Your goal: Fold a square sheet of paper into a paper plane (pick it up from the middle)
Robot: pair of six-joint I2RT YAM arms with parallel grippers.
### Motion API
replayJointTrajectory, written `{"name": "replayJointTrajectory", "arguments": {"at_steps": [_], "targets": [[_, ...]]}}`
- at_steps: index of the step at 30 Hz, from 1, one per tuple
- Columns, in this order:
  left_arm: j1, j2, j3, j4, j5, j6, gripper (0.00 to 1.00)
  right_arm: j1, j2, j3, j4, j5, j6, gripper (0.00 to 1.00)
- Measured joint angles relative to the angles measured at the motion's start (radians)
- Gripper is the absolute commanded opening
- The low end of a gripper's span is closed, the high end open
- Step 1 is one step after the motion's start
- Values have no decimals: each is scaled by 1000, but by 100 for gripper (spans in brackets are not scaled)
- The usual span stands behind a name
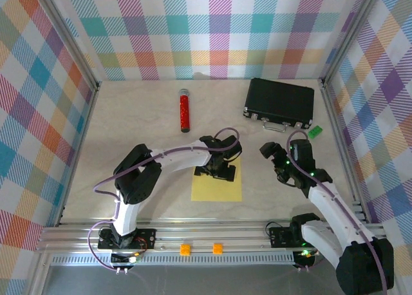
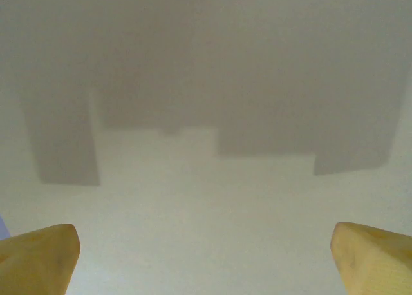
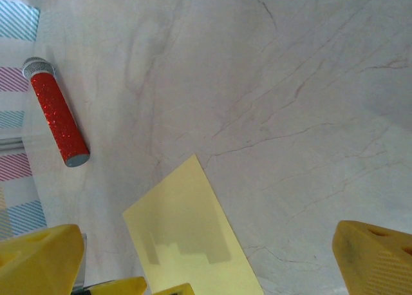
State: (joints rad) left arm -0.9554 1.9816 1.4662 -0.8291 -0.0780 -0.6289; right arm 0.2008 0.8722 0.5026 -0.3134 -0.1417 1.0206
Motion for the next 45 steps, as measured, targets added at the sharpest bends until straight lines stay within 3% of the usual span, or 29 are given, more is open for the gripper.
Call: {"name": "replayJointTrajectory", "arguments": {"at_steps": [23, 45], "targets": [[-12, 94, 51, -39, -44, -60, 100, -31, -45, -3, -25, -9, 14, 99], [-12, 43, 35, 21, -42, -67, 100, -32, -43, -9, -20, -28, 13, 99]]}}
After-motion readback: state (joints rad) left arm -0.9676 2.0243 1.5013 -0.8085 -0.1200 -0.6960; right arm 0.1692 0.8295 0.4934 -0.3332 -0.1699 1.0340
